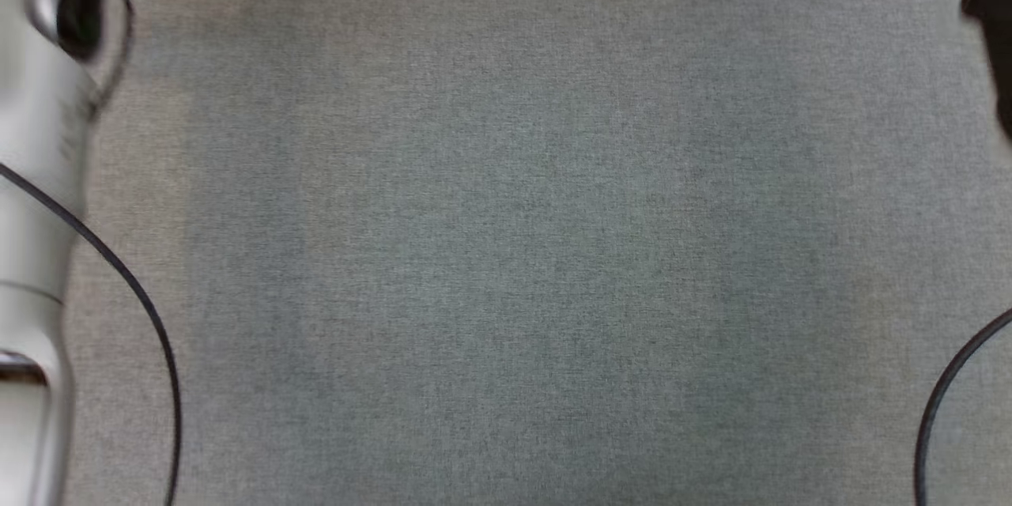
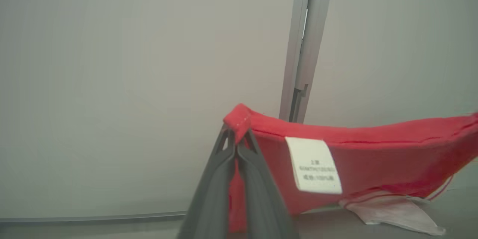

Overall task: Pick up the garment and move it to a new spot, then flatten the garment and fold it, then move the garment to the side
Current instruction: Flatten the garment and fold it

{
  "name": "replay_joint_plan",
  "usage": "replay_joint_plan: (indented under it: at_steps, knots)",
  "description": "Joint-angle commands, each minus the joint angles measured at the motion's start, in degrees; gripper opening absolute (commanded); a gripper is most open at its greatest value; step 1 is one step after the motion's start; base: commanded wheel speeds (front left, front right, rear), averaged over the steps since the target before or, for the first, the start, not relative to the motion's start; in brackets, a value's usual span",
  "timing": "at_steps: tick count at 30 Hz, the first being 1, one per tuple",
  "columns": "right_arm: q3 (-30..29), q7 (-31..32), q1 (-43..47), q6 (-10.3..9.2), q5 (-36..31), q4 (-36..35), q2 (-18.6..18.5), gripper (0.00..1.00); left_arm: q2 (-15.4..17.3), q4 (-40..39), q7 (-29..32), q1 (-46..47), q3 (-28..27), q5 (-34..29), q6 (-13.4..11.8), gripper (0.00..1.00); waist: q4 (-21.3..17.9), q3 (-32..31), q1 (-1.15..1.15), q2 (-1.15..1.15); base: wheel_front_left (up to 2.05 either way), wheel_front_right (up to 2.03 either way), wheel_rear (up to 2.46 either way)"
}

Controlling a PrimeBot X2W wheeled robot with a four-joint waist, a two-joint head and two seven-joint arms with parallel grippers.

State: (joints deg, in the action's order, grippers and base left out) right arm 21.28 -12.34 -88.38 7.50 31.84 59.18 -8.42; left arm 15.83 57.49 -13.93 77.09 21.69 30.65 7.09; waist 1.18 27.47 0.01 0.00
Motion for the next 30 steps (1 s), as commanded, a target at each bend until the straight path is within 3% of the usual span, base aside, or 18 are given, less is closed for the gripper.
replay_joint_plan:
  at_steps: [1, 5, 10, 15, 24, 30]
  knots:
    - [1.09, -0.59, 2.94, 0.01, 1.56, -1.0, -0.92, 0.0, -0.4, -0.64, -0.64, -2.42, -0.19, 0.5, 0.25, 0.0, 0.5, -0.64, -0.01, 0.0, 0.0, 0.0, 0.0]
    - [4.16, -1.59, 13.13, 0.01, 7.14, -5.61, -3.49, 0.0, -1.17, -4.8, -1.15, -10.37, -0.78, -0.14, -0.43, 0.0, 1.59, -1.87, -0.01, 0.0, 0.0, 0.0, 0.0]
    - [5.35, -2.79, 27.51, 0.01, 12.69, -15.13, -7.1, 0.0, -0.72, -17.54, -1.16, -23.11, -3.65, -2.22, -3.33, 0.0, 2.04, -4.08, -0.01, 0.0, 0.0, 0.0, 0.0]
    - [2.55, -3.0, 44.46, 0.0, 14.6, -26.34, -9.51, 0.0, -0.2, -31.1, -1.15, -38.73, -4.87, -3.35, -6.16, 0.0, 1.82, -8.06, -0.01, 0.0, 0.0, 0.0, 0.0]
    - [-8.32, -2.78, 75.85, 0.01, 12.02, -43.46, -7.58, 0.0, 4.95, -51.88, 6.53, -63.2, -3.34, -3.84, -12.39, 0.0, 0.94, -15.81, -0.01, 0.0, 0.0, 0.0, 0.0]
    - [-15.17, 5.79, 93.37, 0.0, 7.3, -56.11, -2.95, 0.0, 8.96, -66.19, 15.5, -77.98, -3.58, -2.73, -17.96, 0.0, -0.32, -19.81, -0.01, 0.0, 0.0, 0.0, 0.0]
